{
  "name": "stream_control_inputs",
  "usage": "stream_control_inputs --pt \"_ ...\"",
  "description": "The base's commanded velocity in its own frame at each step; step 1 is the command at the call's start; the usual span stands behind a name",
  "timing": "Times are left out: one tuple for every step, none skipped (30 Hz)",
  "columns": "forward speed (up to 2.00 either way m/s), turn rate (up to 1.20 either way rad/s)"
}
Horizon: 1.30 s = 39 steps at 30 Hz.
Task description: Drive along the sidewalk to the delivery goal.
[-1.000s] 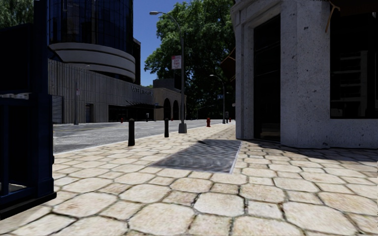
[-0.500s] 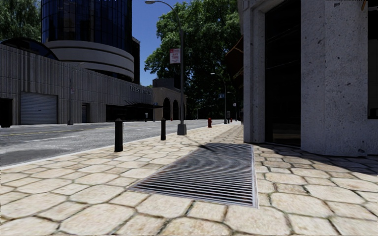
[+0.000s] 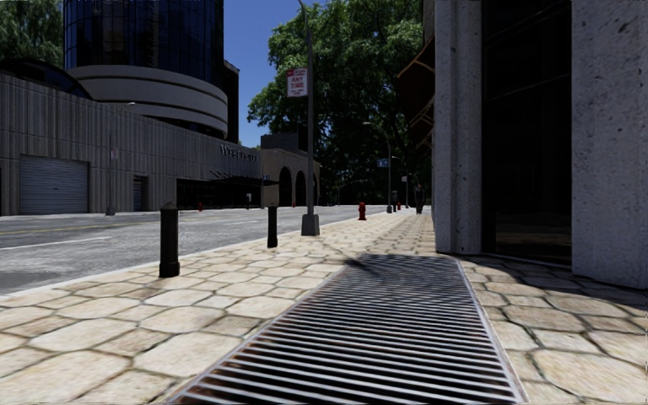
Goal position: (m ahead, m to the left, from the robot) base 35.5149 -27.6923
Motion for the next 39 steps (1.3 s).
stream_control_inputs --pt "2.00 0.00" --pt "2.00 0.00" --pt "2.00 0.00" --pt "2.00 0.00" --pt "2.00 0.00" --pt "2.00 0.00" --pt "2.00 0.00" --pt "2.00 0.00" --pt "2.00 0.00" --pt "2.00 0.00" --pt "2.00 0.00" --pt "2.00 0.00" --pt "2.00 0.00" --pt "2.00 0.00" --pt "2.00 0.00" --pt "2.00 0.00" --pt "2.00 0.00" --pt "2.00 0.00" --pt "2.00 0.00" --pt "2.00 0.00" --pt "2.00 0.00" --pt "2.00 0.00" --pt "2.00 0.00" --pt "2.00 0.00" --pt "2.00 0.00" --pt "2.00 0.00" --pt "2.00 0.00" --pt "2.00 0.00" --pt "2.00 0.00" --pt "2.00 0.00" --pt "2.00 0.00" --pt "2.00 0.00" --pt "2.00 0.00" --pt "2.00 0.00" --pt "2.00 0.00" --pt "2.00 0.00" --pt "2.00 0.00" --pt "2.00 0.00" --pt "2.00 0.00"
